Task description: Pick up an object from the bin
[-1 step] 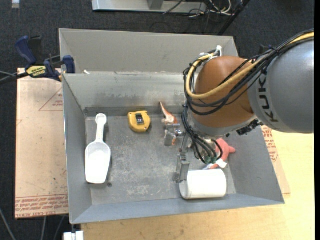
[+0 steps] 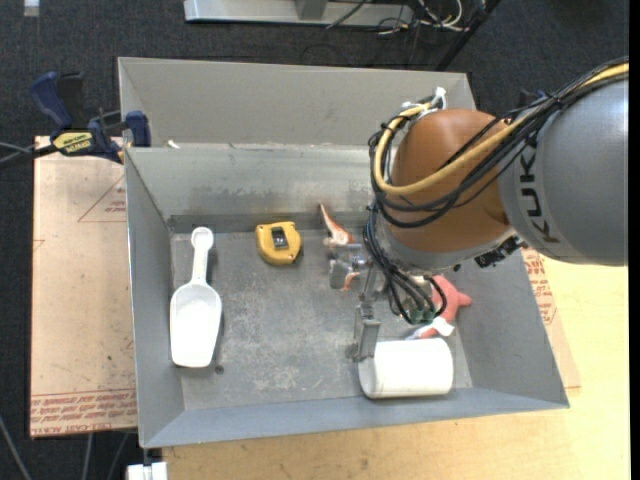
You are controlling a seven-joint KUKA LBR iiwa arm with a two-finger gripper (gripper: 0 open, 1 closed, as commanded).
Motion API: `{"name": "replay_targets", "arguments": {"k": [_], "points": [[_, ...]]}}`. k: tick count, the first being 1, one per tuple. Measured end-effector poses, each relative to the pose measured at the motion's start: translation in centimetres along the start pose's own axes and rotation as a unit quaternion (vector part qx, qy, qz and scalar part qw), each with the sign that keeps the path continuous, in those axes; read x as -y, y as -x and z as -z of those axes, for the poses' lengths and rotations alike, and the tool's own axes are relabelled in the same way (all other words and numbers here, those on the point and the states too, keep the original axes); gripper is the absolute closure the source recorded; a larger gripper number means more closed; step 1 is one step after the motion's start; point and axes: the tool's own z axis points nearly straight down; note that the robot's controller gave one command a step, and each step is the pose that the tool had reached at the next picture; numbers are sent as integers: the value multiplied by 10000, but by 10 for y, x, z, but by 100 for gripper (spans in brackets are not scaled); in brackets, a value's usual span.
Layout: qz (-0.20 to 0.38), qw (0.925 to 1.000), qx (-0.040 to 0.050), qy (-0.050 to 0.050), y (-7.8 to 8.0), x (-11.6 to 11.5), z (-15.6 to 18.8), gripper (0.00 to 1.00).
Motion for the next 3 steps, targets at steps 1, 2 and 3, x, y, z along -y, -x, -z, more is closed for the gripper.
{"name": "replay_targets", "arguments": {"k": [1, 2, 3], "points": [[513, 9987, 9, 4, 5, 43, -39, 0], [232, 9997, -4, 5, -16, 105, -55, 0], [1494, 9888, 6, 7, -18, 129, -76, 0]]}}
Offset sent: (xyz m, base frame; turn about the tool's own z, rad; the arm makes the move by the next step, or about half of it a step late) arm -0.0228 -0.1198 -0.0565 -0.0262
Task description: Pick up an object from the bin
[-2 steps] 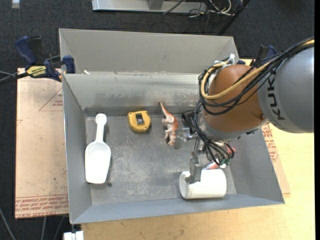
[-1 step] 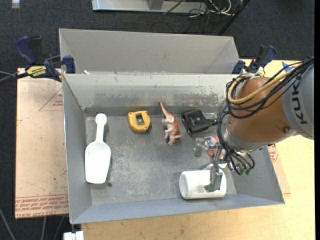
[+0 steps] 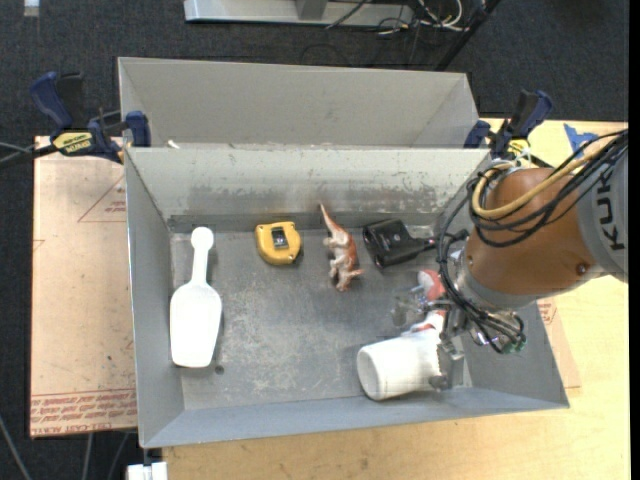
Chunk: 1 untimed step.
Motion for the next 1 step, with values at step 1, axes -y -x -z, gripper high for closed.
{"name": "replay_targets", "arguments": {"k": [1], "points": [[-285, 9996, 32, -11, -1, -15, -46, 0]]}}
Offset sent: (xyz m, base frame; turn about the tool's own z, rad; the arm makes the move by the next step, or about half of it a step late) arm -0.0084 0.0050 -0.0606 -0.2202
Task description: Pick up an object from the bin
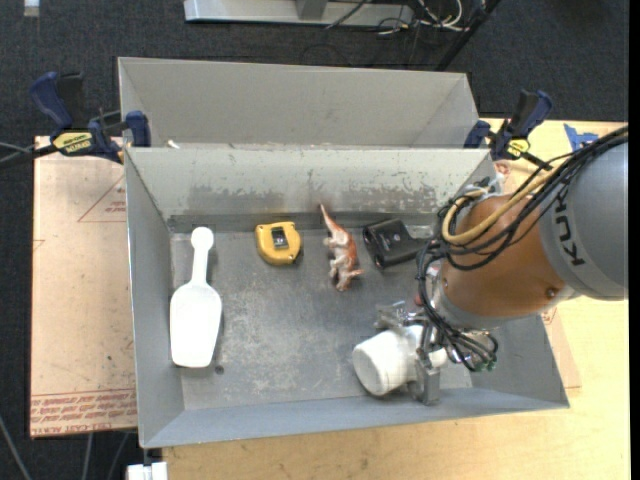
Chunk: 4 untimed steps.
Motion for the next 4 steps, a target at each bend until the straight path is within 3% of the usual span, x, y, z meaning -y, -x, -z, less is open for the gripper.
{"name": "replay_targets", "arguments": {"k": [1, 3, 4], "points": [[1361, 9907, 85, -12, 1, 8, -12, 100], [1362, 9907, 62, 0, 0, 7, -7, 100], [1366, 9906, -2, 28, -4, 6, 15, 100]]}}
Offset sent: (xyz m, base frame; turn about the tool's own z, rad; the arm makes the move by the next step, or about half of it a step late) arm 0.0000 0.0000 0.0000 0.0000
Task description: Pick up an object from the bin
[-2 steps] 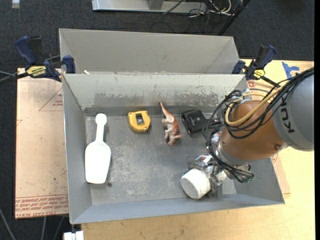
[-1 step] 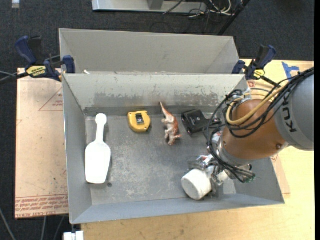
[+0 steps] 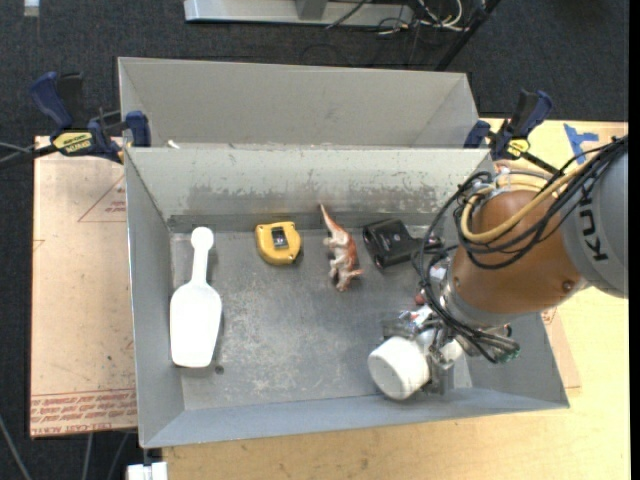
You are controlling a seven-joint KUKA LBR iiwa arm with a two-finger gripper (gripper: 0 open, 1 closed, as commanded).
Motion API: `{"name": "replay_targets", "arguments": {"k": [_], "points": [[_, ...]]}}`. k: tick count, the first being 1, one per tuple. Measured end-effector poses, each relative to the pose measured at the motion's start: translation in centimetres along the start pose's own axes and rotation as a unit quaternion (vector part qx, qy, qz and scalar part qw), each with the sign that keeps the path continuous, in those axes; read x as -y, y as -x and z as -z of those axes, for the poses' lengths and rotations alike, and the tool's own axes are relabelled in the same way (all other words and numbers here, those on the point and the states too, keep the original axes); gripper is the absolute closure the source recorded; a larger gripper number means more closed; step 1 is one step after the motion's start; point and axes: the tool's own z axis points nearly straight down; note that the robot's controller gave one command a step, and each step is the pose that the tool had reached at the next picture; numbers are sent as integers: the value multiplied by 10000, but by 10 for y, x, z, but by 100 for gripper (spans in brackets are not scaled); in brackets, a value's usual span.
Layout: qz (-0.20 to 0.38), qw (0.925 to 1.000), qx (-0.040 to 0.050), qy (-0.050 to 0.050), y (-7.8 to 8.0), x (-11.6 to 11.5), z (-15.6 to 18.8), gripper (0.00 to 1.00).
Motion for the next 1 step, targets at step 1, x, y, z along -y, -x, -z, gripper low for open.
{"name": "replay_targets", "arguments": {"k": [1], "points": [[-3, 10000, 17, -12, 1, 1, 22, 100]]}}
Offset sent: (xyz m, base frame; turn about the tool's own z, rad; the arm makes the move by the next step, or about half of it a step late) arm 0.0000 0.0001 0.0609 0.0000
